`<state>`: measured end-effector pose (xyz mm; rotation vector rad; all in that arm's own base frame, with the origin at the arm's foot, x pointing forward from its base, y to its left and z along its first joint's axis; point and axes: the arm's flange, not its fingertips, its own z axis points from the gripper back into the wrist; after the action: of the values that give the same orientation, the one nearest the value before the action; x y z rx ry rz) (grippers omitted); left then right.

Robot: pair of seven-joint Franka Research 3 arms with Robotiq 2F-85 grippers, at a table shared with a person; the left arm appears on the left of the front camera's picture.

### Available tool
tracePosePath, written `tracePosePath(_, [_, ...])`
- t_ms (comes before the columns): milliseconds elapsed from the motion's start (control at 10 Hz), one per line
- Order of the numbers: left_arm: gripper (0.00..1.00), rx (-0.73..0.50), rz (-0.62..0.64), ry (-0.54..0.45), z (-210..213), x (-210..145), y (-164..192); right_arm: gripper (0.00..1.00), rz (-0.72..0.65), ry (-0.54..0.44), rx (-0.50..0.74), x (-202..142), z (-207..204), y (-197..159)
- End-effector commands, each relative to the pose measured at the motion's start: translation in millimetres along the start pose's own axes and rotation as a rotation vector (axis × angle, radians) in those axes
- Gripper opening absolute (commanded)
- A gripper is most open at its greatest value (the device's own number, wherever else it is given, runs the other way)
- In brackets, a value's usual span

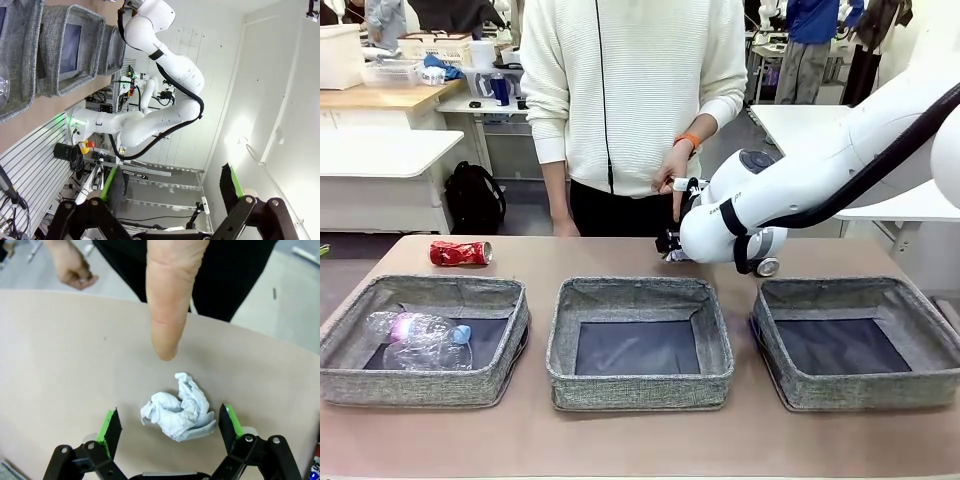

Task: Sort the waste into the appropriate baskets.
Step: Pick up the waste item pointed out by the person.

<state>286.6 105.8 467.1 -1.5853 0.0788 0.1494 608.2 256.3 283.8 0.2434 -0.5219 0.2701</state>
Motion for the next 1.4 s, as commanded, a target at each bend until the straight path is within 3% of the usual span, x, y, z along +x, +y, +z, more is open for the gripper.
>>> tracePosePath(0, [1.00, -0.017, -0.022, 0.005, 0.8, -1.6, -2.9, 1.00, 0.012, -0.015, 0.033, 4.3, 0.1, -8.9])
tracePosePath(300, [1.00, -0.017, -0.022, 0.005, 0.8, -1.6, -2.9, 0.07, 0.004, -0.009, 0.045, 3.6, 0.1, -9.0])
tracePosePath(400, [1.00, -0.017, -0.022, 0.005, 0.8, -1.6, -2.9, 0.00, 0.004, -0.010, 0.033, 3.8, 1.3, -9.8])
tracePosePath(700, [1.00, -0.017, -0.022, 0.005, 0.8, -1.6, -2.9, 0.03, -0.008, -0.015, 0.028, 1.5, 7.6, -16.1])
tracePosePath(1300, [1.00, -0.017, -0.022, 0.005, 0.8, -1.6, -2.9, 0.00, -0.008, 0.015, 0.043, -2.6, 8.8, -19.8])
